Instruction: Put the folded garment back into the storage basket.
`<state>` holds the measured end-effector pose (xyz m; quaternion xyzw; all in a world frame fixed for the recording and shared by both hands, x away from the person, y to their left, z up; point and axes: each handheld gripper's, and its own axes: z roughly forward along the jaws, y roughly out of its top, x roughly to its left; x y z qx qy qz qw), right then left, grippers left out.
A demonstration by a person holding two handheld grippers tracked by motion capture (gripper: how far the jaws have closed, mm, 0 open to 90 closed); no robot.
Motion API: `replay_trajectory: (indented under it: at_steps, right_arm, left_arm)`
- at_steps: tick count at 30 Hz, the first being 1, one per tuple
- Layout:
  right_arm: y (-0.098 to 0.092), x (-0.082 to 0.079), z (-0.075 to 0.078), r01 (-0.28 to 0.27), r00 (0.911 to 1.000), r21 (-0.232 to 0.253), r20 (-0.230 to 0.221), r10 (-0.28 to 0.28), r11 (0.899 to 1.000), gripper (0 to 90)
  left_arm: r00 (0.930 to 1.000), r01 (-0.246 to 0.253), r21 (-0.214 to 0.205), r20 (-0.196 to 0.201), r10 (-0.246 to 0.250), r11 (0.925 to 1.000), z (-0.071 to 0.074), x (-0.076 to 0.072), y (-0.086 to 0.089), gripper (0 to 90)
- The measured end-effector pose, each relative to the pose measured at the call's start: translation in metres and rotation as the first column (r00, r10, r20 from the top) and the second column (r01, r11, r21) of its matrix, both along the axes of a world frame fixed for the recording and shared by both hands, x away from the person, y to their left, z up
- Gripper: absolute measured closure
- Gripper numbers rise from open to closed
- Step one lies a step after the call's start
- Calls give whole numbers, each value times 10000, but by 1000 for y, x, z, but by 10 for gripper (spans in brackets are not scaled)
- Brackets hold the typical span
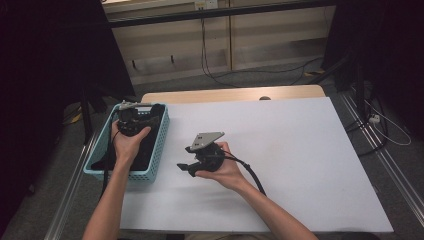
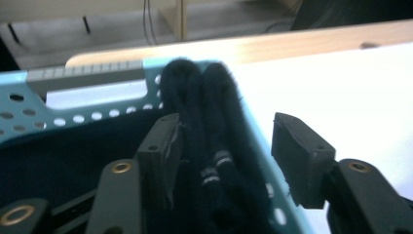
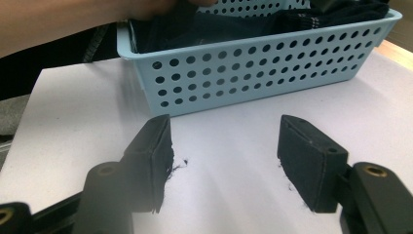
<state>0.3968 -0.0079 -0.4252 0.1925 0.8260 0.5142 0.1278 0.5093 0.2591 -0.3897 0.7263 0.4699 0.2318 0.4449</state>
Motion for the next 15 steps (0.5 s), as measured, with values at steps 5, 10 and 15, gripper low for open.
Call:
replay_trajectory:
  at_steps: [5, 10, 15]
  right_arm:
    - [-6, 1, 0, 226, 9997, -15, 16, -226, 9997, 354]
    - [-12, 3, -1, 480, 9988, -13, -30, -480, 9988, 321]
    - [-14, 4, -2, 645, 9979, -103, -18, -646, 9979, 267]
  left_arm:
    - [9987, 421, 126, 280, -424, 9990, 2, -8, -3, 254]
    - [9959, 699, 624, 537, -733, 9956, 2, -17, -7, 136]
    - [9903, 1205, 461, 637, -1233, 9916, 8, -30, -8, 62]
